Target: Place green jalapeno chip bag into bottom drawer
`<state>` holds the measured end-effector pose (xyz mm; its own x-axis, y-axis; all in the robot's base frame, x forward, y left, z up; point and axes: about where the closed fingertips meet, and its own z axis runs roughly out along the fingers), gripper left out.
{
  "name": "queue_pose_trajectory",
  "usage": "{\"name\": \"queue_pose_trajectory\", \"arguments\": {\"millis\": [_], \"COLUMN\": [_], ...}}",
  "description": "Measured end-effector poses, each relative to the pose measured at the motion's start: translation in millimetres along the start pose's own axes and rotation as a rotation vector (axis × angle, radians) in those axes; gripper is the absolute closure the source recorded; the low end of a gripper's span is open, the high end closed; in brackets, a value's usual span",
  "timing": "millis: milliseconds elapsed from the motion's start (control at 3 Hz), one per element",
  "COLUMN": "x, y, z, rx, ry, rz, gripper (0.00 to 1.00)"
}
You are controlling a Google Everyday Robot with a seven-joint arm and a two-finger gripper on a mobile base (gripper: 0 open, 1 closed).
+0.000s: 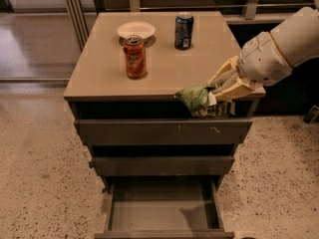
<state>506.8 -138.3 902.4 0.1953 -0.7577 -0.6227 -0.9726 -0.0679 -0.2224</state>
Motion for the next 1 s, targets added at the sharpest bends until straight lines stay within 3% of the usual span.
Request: {"name": "queue_pose_trajectory", "arguments": {"millis": [333, 667, 1000], "x": [30, 72, 133], "y": [16, 43, 68], "z": [23, 59, 109], "rx": [-0.034, -0.073, -0.082], "ry": [0.045, 0.052, 0.017], "rz": [0.008, 0.069, 0.118], "gripper": [1.0, 1.0, 1.0]}}
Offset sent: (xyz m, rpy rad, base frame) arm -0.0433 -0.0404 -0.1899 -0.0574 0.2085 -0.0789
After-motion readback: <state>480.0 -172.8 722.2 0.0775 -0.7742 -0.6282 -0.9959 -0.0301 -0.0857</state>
